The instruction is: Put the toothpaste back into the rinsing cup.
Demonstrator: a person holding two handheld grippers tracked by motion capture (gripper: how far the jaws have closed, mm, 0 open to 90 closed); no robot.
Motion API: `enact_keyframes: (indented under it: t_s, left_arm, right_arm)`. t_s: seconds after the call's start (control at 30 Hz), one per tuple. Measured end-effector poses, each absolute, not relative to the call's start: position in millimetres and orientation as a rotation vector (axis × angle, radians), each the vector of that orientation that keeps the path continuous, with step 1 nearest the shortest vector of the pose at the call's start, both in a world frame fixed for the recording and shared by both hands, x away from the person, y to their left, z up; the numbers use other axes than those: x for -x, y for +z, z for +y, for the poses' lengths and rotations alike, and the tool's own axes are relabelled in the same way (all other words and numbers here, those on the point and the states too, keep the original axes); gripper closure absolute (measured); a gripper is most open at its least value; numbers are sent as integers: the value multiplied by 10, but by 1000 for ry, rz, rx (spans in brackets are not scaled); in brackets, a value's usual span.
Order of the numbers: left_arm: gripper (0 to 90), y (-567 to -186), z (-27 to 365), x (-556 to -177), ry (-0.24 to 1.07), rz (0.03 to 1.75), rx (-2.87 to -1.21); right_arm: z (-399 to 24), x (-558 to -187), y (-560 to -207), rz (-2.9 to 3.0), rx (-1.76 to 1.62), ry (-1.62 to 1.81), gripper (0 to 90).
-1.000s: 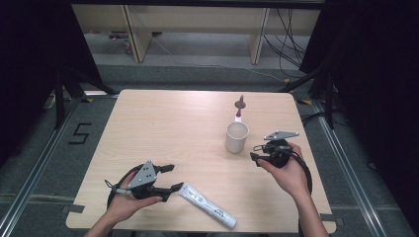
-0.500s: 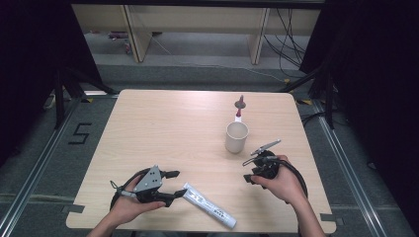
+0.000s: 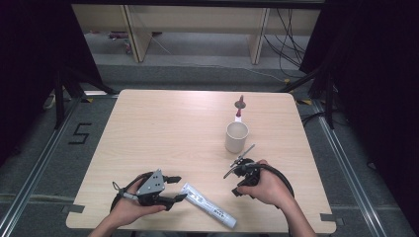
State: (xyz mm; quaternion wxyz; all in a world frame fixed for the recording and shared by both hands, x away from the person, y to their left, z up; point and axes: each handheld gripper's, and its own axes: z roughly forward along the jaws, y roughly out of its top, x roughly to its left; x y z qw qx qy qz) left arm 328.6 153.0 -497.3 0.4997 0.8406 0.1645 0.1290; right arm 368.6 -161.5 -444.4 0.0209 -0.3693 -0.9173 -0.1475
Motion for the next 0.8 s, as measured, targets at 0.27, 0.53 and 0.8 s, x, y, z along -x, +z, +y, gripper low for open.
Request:
enact_keyframes:
  t_s: [0.27,0.53,0.8]
  left_arm:
    - [384,-4984,1551,-3298,312,414,-2021]
    - [378,-4975,1571,-3312,323,430,-2005]
    - [376,-4974,1595,-3321,326,434,-1999]
  right_arm:
    - [-1277,-3558,-4428,-2878,982,-348,646]
    - [-1069,-3473,-4410,-2905,875,-316,635]
    - [-955,-3468,-4491,-2899,837,-261,627]
